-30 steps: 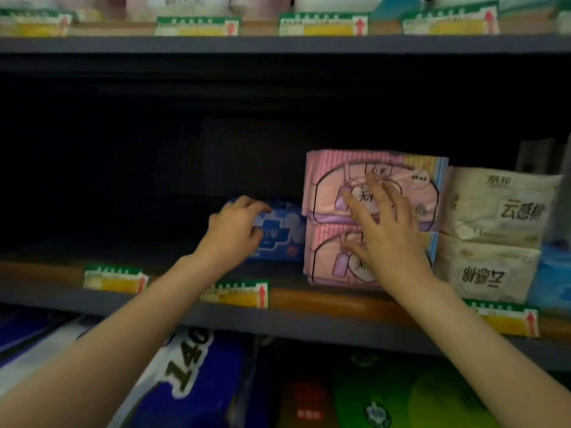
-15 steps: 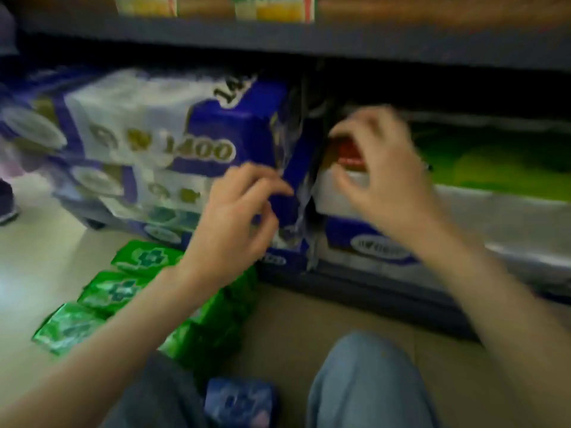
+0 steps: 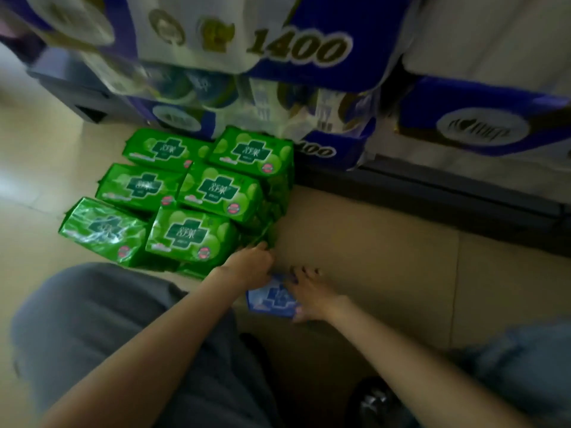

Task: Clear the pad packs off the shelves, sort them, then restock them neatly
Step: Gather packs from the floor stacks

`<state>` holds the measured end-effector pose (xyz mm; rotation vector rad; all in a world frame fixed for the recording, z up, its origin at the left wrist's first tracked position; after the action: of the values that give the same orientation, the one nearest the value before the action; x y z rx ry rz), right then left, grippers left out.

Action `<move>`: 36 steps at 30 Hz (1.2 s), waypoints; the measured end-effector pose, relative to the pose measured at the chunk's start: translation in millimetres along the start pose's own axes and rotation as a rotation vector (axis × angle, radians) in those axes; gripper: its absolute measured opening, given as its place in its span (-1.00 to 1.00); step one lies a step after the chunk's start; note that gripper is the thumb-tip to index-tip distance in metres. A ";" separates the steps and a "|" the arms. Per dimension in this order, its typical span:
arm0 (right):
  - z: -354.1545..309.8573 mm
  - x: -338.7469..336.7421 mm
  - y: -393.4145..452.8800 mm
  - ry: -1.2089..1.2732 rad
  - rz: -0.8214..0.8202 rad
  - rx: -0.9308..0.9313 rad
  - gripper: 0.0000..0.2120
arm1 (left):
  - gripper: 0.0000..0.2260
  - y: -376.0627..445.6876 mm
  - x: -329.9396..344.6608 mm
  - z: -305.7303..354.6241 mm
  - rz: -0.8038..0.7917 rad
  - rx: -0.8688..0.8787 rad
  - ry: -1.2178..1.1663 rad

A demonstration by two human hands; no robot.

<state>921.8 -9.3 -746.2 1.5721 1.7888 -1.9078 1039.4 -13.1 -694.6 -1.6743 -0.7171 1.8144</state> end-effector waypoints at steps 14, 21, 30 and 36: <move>143.3 -141.1 -84.2 0.758 -0.179 -0.006 -0.68 | -0.12 -12.3 -95.2 34.0 0.275 0.342 -0.694; 156.6 -246.6 -188.6 0.690 0.278 -0.041 -0.61 | -0.52 -44.3 -205.7 51.5 0.265 0.444 -1.167; 71.5 -331.2 -310.0 -0.227 0.993 0.062 -0.09 | -0.52 -152.8 -340.0 55.2 0.517 0.715 -0.986; 31.0 -373.0 -382.7 -0.555 1.368 0.185 0.00 | -0.55 -256.3 -415.1 54.8 0.926 0.899 -0.840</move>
<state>825.2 -118.7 -231.1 1.4090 0.1110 -1.4609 1021.8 -131.8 -218.6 -0.5684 0.7150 2.8567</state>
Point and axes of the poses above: each hand's wrist, its own y-axis towards the middle knuckle, its own x-axis out of the palm, z = x × y, the point moved 5 cm from there along y, towards the middle knuckle, and after that the axes turned 4 degrees about -y, right-handed, at the moved point
